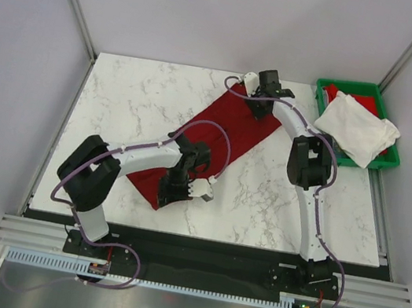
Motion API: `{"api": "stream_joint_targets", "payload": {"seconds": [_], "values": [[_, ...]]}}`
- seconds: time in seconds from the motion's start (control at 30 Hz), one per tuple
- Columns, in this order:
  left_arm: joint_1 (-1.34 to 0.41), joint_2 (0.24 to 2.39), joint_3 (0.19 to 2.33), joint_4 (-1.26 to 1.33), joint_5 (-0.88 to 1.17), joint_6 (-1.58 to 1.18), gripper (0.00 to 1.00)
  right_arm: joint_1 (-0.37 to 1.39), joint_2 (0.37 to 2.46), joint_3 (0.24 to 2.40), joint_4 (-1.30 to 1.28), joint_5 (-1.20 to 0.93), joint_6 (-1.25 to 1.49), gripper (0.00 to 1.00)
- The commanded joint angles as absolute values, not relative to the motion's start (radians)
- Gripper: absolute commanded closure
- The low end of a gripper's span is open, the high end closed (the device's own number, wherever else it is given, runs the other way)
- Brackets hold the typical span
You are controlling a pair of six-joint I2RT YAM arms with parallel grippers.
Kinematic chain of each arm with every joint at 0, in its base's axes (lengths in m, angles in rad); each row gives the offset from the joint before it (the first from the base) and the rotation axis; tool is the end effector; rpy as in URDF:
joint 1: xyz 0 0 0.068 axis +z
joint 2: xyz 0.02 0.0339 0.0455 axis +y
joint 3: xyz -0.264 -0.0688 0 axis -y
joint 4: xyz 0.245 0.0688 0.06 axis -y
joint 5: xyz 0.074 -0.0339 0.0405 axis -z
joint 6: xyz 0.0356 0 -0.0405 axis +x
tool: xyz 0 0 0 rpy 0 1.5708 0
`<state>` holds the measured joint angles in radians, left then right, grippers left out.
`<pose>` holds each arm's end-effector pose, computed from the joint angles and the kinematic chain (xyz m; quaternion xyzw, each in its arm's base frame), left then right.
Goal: Fold and stack the t-shirts
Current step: Fold the tshirt
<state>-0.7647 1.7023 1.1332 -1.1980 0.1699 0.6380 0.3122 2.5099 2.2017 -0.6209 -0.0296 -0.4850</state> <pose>0.1921 -0.1927 0.1867 -0.6335 -0.7629 0.0781 0.1028 0.5234 0.1700 0.1645 -0.3726 0.8727 -0.0132 0.3154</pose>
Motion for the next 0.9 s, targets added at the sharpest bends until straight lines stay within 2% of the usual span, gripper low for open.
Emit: {"api": "stream_joint_targets", "payload": {"seconds": [0.0,0.03,0.17,0.23,0.33,0.47,0.6,0.87], "values": [[-0.824,1.735,1.21,-1.239,0.265,0.574,0.87,0.318,2.62,2.315,-0.634,-0.006,-0.486,0.62],[-0.837,1.744,1.227,-1.242,0.276,0.562,0.78,0.319,2.631,2.345,-0.632,-0.006,-0.485,0.62],[-0.841,1.756,1.369,-1.261,0.269,0.548,0.64,0.314,2.555,2.297,-0.626,-0.006,-0.457,0.61],[-0.839,1.753,1.422,-1.279,0.258,0.546,0.6,0.301,2.485,2.206,-0.592,-0.011,-0.442,0.6],[-0.839,1.756,1.492,-1.282,0.242,0.554,0.59,0.288,2.311,2.093,-0.549,-0.014,-0.426,0.59],[-0.819,1.789,1.441,-1.195,0.215,0.54,0.59,0.287,2.211,2.01,-0.546,-0.028,-0.407,0.59],[-0.775,1.807,1.35,-1.062,0.177,0.552,0.62,0.287,2.181,1.944,-0.558,-0.048,-0.385,0.59],[-0.673,1.881,1.252,-0.96,0.156,0.586,0.64,0.287,2.233,1.887,-0.566,-0.064,-0.354,0.6]]}}
